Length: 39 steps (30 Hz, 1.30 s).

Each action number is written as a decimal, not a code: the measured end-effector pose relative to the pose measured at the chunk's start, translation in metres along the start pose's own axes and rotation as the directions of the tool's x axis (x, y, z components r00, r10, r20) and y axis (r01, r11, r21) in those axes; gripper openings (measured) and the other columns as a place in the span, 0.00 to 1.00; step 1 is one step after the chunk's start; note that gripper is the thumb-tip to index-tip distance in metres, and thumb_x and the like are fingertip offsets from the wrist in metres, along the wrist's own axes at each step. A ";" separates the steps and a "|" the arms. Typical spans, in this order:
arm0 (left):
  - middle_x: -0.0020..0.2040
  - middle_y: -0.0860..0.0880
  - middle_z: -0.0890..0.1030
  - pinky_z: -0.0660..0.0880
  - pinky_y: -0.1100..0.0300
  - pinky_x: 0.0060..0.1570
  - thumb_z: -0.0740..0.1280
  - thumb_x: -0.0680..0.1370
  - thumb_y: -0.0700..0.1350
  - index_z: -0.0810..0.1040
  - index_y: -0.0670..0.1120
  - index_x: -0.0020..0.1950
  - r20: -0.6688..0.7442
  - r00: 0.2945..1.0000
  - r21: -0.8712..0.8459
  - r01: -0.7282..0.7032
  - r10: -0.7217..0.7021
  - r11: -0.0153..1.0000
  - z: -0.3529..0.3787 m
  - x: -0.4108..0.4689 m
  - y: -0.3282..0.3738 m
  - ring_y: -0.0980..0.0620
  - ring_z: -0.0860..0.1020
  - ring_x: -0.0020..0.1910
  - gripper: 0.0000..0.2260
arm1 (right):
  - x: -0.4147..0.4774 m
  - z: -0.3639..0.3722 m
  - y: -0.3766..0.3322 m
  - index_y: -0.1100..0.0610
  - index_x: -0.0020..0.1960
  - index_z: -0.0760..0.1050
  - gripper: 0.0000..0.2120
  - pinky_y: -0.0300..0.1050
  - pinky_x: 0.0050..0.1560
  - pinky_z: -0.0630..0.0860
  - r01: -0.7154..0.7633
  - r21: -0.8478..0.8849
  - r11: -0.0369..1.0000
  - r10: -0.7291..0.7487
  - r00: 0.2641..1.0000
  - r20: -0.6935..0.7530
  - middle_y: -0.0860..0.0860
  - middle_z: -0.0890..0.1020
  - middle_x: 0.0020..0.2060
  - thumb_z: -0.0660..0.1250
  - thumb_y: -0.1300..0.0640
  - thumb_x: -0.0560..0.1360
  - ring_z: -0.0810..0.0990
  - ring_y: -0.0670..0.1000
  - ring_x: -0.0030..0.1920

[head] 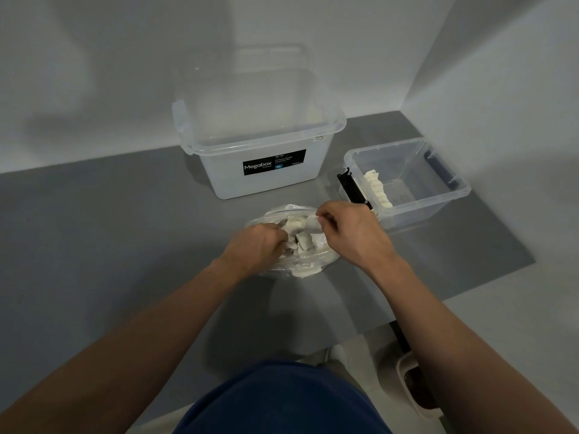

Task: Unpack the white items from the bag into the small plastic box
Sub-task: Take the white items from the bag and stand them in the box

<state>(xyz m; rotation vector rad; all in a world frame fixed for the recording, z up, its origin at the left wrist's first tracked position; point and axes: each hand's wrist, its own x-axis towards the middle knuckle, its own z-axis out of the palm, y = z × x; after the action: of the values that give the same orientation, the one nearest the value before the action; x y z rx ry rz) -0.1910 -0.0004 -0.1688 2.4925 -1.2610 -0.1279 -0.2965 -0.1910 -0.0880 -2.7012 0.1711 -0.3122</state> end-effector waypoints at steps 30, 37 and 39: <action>0.51 0.40 0.85 0.82 0.48 0.51 0.69 0.79 0.41 0.83 0.41 0.55 0.008 0.879 -0.996 0.047 -0.477 0.070 -0.074 0.055 0.094 0.40 0.83 0.52 0.08 | 0.020 -0.078 0.038 0.53 0.48 0.86 0.03 0.39 0.47 0.78 0.193 0.217 0.957 -0.182 0.981 -0.070 0.44 0.84 0.43 0.74 0.58 0.75 0.81 0.43 0.43; 0.50 0.40 0.84 0.82 0.49 0.51 0.67 0.80 0.41 0.83 0.43 0.54 -0.036 0.856 -0.995 0.019 -0.516 0.100 -0.068 0.091 0.114 0.44 0.82 0.50 0.06 | 0.054 -0.136 0.136 0.51 0.50 0.86 0.04 0.36 0.51 0.78 0.011 0.132 0.991 0.013 0.983 -0.181 0.43 0.86 0.44 0.72 0.55 0.77 0.83 0.42 0.43; 0.51 0.42 0.84 0.81 0.46 0.53 0.67 0.80 0.42 0.83 0.44 0.54 -0.056 0.845 -0.991 0.020 -0.533 0.135 -0.067 0.099 0.121 0.46 0.83 0.50 0.07 | 0.067 -0.140 0.160 0.52 0.50 0.86 0.05 0.32 0.50 0.76 -0.026 0.112 0.993 0.039 0.992 -0.121 0.44 0.87 0.44 0.72 0.55 0.77 0.83 0.42 0.43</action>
<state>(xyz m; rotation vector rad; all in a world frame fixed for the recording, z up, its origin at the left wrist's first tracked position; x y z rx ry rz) -0.2084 -0.1277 -0.0577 1.3559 -0.1998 -0.3617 -0.2775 -0.4019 -0.0171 -2.5681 0.2268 -0.4656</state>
